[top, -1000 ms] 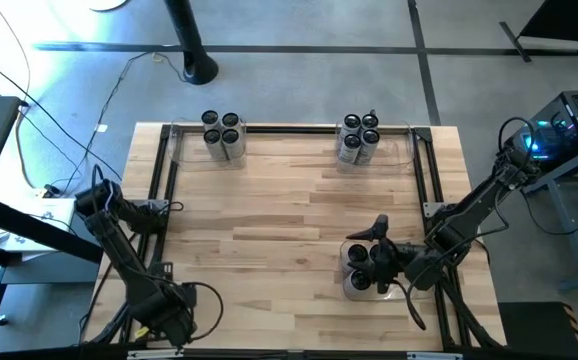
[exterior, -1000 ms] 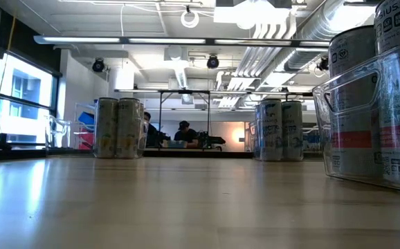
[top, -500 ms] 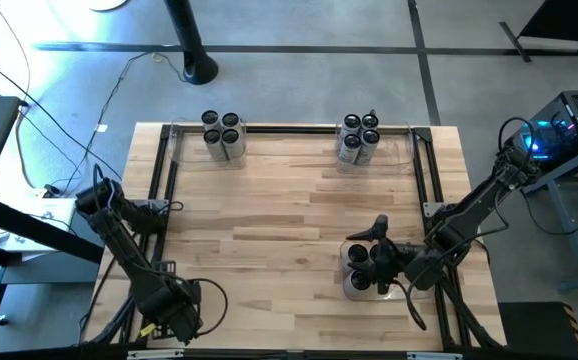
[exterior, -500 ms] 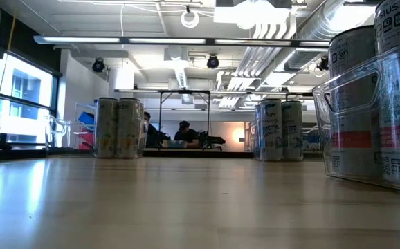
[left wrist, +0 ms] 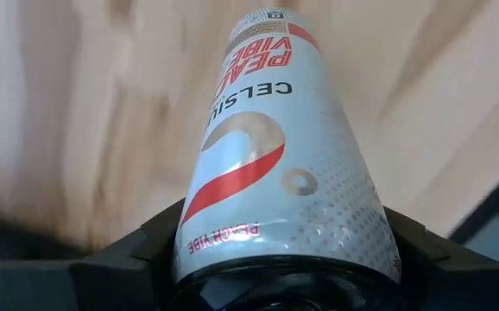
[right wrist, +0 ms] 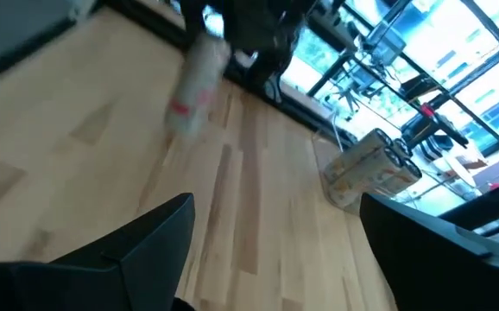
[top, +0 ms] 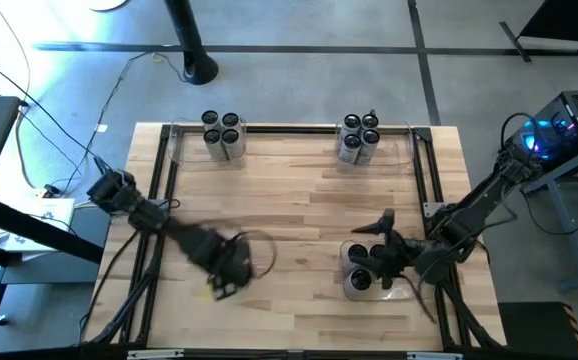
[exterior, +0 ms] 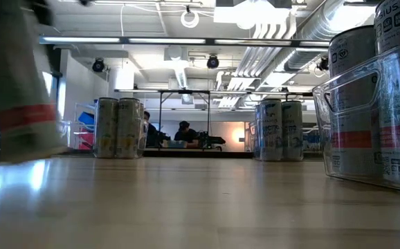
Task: Sort soda cans
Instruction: Put the white-pink soda can into the bottom right transparent bin
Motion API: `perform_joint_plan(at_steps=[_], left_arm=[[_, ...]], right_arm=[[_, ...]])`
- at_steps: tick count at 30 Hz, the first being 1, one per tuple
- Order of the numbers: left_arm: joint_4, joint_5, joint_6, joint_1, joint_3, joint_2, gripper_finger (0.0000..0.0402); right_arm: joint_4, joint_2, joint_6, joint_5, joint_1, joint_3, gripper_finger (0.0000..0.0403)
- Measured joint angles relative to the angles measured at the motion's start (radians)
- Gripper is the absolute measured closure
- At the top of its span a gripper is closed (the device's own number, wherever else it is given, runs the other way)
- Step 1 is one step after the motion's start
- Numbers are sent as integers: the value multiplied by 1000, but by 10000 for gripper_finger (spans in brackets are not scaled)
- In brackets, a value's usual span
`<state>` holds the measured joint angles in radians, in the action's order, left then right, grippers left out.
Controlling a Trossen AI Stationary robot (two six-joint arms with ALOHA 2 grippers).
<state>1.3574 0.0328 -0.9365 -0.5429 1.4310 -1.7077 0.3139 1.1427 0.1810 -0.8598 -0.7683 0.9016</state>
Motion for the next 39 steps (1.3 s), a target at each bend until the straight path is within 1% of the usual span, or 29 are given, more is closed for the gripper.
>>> perform_joint_plan(at_steps=[3, 6, 11, 15, 17, 22, 24, 26, 28, 32, 39], left_arm=[[-74, -50, 181, 103, 18, 0, 163], [-102, -83, 313, 203, 44, -2, 163], [-94, -139, 447, 339, 131, -48, 163], [-51, -131, 520, 407, 254, -156, 163], [1, -130, 568, 424, 335, -227, 163], [216, -140, 726, 434, 574, -419, 163], [216, -144, 762, 433, 649, -475, 163], [189, -122, 791, 433, 705, -514, 163], [207, -112, 817, 433, 763, -555, 161], [215, -113, 850, 433, 817, -596, 149], [206, -114, 862, 433, 823, -603, 145]], right_arm=[[5, -53, -21, -4, -22, 0, 77], [35, -102, -64, -3, -55, 0, 77], [96, -145, -160, -3, -101, 0, 77], [130, -142, -230, -1, -119, 0, 77], [140, -141, -258, -1, -119, 0, 77], [167, -141, -310, -4, -119, 0, 77], [168, -141, -315, -4, -119, 0, 77], [168, -141, -316, -4, -119, 0, 77], [168, -141, -316, -4, -119, 0, 77], [168, -141, -316, -4, -119, 0, 77], [168, -141, -316, -4, -119, 0, 77]])
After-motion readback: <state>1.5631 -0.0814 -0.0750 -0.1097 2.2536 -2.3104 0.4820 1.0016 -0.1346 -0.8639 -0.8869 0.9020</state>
